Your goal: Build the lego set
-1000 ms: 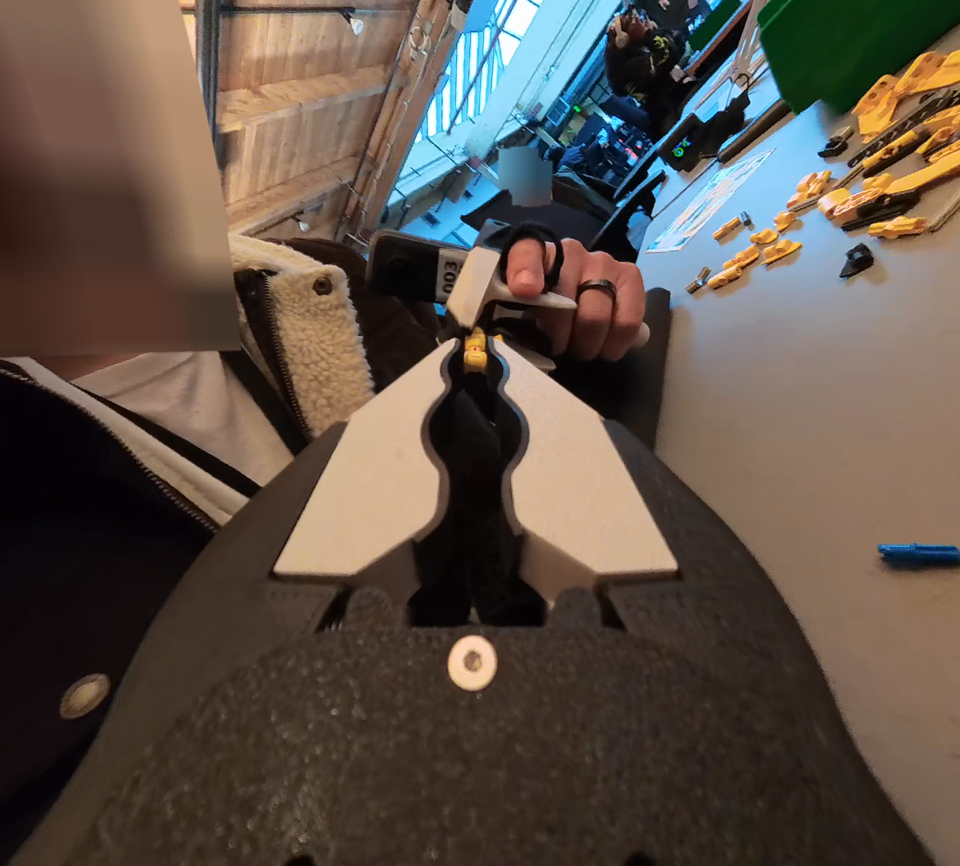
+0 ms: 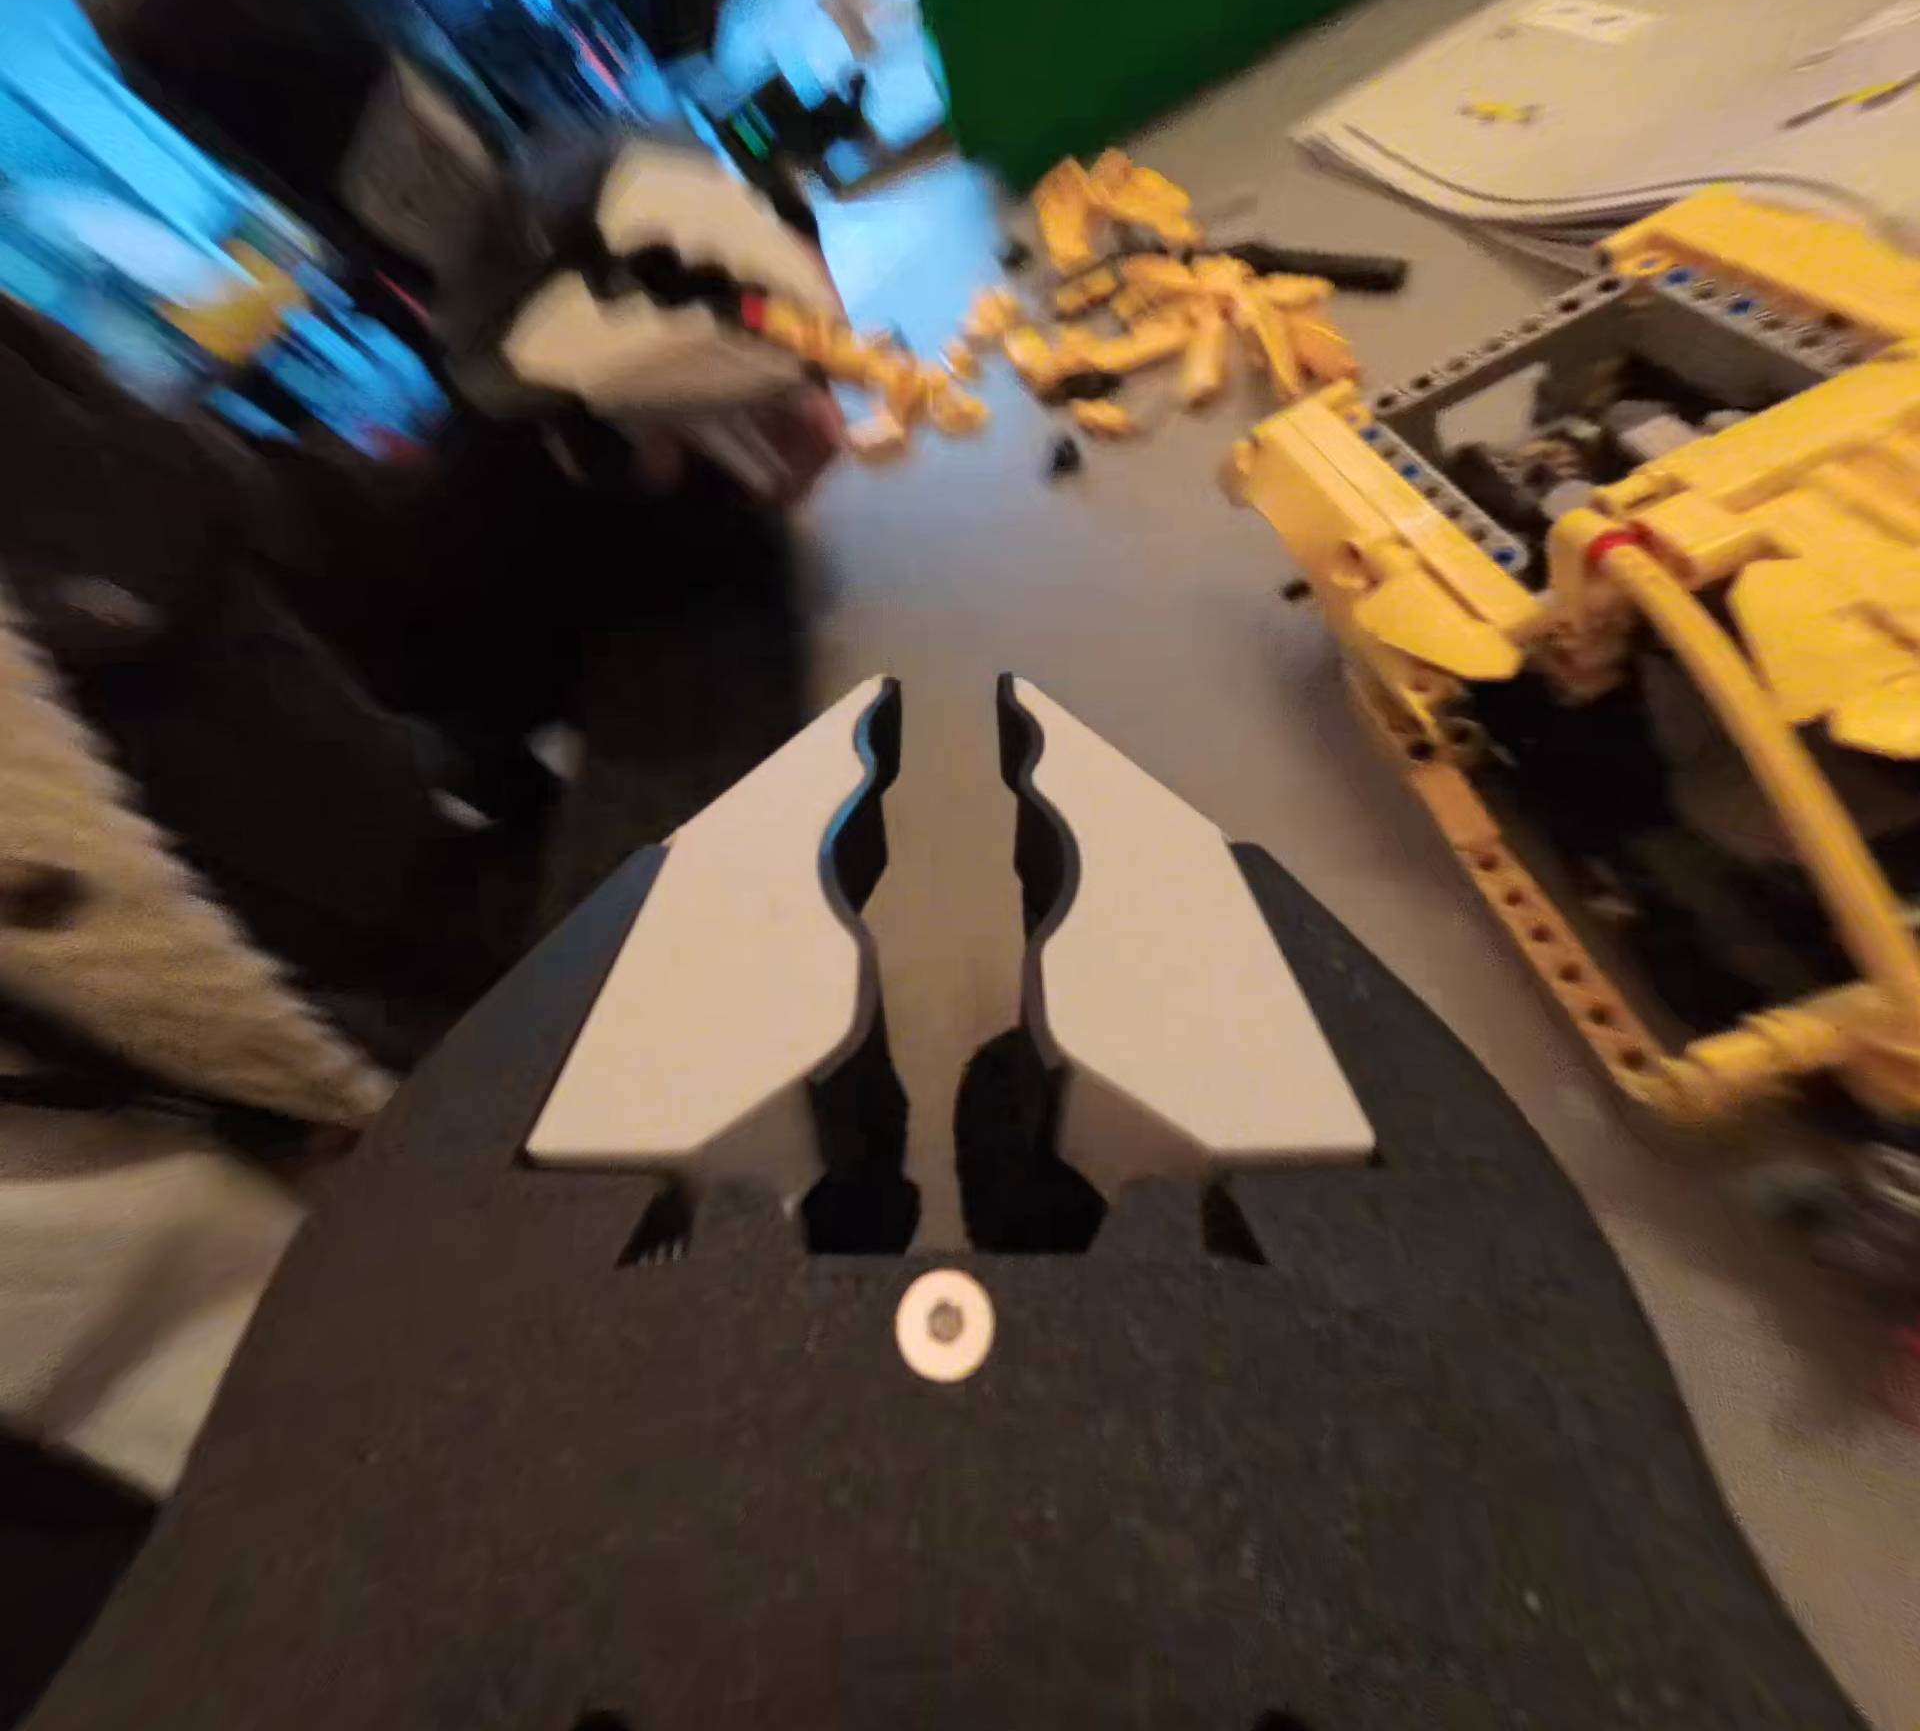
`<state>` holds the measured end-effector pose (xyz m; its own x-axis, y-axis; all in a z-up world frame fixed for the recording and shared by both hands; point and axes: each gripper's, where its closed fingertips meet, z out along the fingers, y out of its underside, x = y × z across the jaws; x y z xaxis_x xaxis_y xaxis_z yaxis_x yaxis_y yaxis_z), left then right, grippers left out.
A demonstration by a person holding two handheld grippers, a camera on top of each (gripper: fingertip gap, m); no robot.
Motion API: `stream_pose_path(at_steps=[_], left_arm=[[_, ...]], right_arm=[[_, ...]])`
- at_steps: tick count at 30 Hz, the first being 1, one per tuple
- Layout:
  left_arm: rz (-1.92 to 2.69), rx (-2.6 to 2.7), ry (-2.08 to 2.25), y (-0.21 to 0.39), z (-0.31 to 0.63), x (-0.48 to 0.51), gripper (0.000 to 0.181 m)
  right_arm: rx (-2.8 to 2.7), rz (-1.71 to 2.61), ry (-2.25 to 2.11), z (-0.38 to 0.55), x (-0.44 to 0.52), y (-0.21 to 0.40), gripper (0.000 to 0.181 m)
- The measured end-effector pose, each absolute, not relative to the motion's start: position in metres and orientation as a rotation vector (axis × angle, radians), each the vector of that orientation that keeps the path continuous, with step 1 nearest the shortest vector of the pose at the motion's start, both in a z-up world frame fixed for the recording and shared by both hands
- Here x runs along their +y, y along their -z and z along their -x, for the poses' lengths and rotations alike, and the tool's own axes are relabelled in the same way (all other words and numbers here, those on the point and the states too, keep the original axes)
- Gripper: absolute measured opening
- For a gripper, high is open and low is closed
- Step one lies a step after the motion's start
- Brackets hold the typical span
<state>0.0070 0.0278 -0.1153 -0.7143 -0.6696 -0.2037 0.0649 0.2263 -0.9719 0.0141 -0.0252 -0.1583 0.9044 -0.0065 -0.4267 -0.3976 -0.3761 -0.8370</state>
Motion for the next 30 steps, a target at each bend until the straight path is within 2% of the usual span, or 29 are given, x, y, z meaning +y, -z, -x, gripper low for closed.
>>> stream_pose_path(at_steps=[2, 4, 6, 9, 12, 15, 30], left_arm=[[0.606, 1.91, 1.548, 0.12, -0.011, 0.031, 0.007], [0.618, 1.931, 1.503, 0.127, -0.014, 0.031, 0.007], [0.606, 1.939, 1.438, 0.132, -0.016, 0.031, 0.007], [0.595, 1.945, 1.389, 0.136, -0.017, 0.03, 0.007], [0.593, 1.949, 1.408, 0.135, -0.016, 0.029, 0.007], [0.578, 1.958, 1.406, 0.136, -0.015, 0.027, 0.007], [0.574, 1.972, 1.352, 0.143, -0.019, 0.03, 0.007]], right_arm=[[0.181, 2.094, -0.199, -0.017, -0.032, 0.174, 0.021], [0.091, 2.225, -0.017, -0.029, -0.041, 0.187, 0.015], [0.106, 2.294, -0.03, -0.031, -0.039, 0.2, 0.014], [0.174, 2.427, -0.11, -0.02, -0.036, 0.222, 0.023], [0.211, 2.439, 0.049, -0.027, -0.037, 0.229, 0.025], [0.26, 2.411, 0.032, -0.026, -0.029, 0.231, 0.024], [0.259, 2.427, 0.171, -0.034, -0.022, 0.232, 0.008]])
